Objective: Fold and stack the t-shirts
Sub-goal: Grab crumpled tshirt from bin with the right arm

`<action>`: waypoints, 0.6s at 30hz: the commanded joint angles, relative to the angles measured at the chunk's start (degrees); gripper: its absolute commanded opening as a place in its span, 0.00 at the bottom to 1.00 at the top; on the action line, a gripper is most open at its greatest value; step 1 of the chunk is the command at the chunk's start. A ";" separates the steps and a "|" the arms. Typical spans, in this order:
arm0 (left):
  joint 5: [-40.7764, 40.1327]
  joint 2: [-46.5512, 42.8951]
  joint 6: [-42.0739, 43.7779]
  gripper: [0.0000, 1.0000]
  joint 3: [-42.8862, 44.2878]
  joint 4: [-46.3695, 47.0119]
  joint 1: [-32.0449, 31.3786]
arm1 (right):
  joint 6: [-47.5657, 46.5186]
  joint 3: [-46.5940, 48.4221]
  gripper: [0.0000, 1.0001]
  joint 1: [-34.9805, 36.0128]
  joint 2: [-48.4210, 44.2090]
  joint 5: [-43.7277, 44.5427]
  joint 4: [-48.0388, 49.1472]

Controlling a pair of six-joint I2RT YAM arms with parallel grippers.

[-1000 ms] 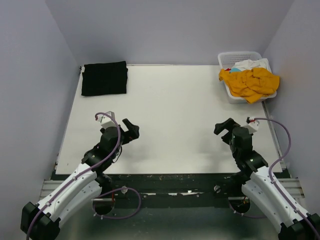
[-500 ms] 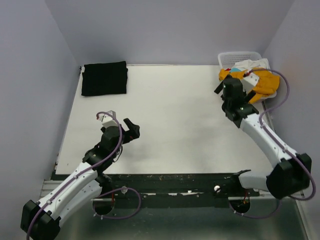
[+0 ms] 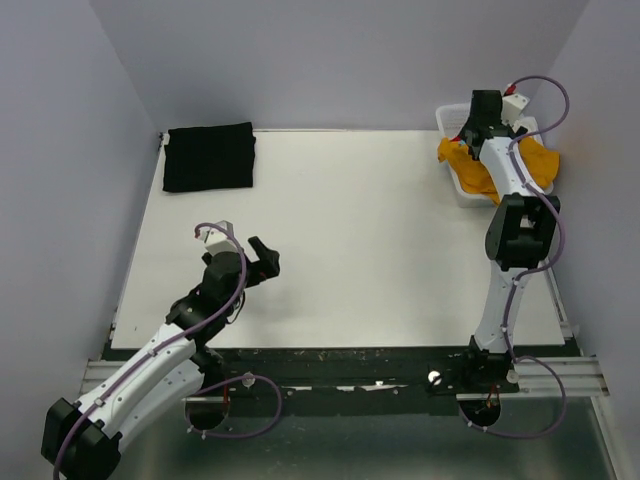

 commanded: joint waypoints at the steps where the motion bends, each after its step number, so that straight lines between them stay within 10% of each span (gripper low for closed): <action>1: -1.76 0.91 1.24 0.99 0.96 1.39 -0.06 | -0.88 3.96 0.98 -2.81 4.62 3.10 -5.79; 7: -2.12 2.61 1.76 0.98 1.74 1.46 0.02 | 3.87 -0.94 0.90 -5.63 7.68 3.17 -1.63; 14: -2.39 2.73 1.94 0.99 2.14 1.12 0.07 | 0.92 1.53 0.02 -5.80 5.54 -3.05 2.22; 18: -1.97 2.19 1.81 0.99 2.28 0.97 0.00 | -2.24 1.33 0.01 -5.76 -2.83 -13.60 5.99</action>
